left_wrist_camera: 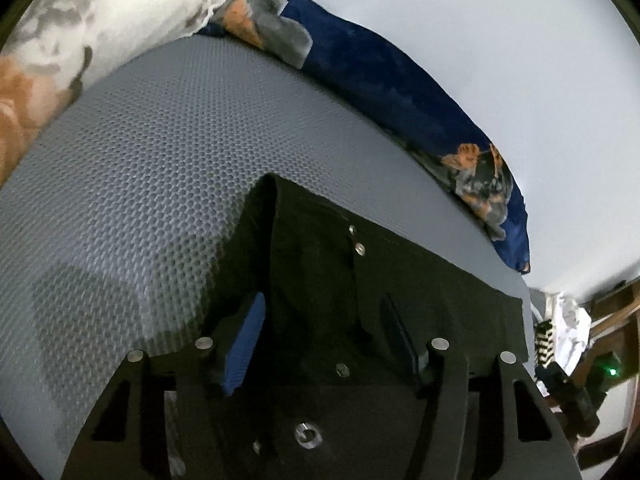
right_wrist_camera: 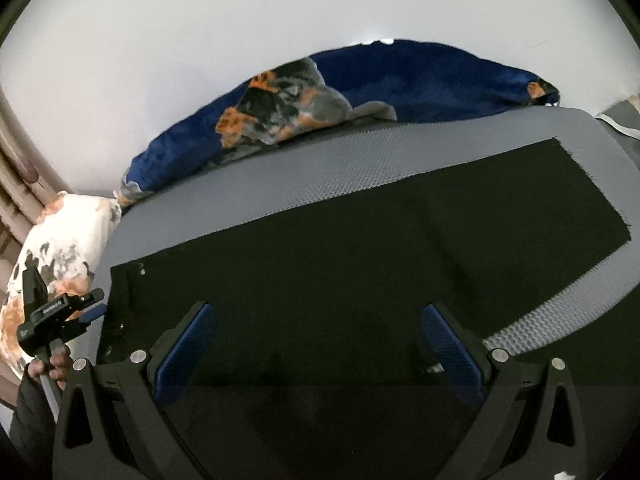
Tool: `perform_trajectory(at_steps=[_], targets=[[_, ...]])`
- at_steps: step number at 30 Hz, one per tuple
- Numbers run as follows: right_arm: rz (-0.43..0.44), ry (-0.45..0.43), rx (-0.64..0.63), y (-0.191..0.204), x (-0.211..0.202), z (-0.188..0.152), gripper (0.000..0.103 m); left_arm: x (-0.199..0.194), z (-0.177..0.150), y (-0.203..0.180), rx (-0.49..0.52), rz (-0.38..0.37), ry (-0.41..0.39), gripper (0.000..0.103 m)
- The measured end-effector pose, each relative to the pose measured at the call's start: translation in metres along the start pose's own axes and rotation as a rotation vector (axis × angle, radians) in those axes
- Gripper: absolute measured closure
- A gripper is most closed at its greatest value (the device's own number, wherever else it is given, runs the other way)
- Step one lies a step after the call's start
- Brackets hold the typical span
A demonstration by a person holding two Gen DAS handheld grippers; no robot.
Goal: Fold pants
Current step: 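Grasp the trouser waistband with the left tool while the right tool grasps the waist edge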
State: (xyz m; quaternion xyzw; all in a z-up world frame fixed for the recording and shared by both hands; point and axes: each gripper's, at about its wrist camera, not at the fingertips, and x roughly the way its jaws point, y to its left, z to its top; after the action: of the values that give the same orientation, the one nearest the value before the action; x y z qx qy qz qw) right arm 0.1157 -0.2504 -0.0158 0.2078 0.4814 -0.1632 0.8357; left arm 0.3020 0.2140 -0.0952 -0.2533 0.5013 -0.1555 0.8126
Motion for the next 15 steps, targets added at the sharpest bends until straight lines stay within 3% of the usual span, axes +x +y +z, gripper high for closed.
perform_trajectory(at_steps=[3, 15], targets=[[-0.008, 0.015, -0.004, 0.004, 0.015, 0.004, 0.0, 0.009, 0.007, 0.01, -0.009, -0.002, 0.008, 0.043], [-0.012, 0.043, -0.043, 0.021, 0.057, 0.021, 0.0, 0.049, 0.051, 0.013, 0.007, -0.215, 0.098, 0.043]])
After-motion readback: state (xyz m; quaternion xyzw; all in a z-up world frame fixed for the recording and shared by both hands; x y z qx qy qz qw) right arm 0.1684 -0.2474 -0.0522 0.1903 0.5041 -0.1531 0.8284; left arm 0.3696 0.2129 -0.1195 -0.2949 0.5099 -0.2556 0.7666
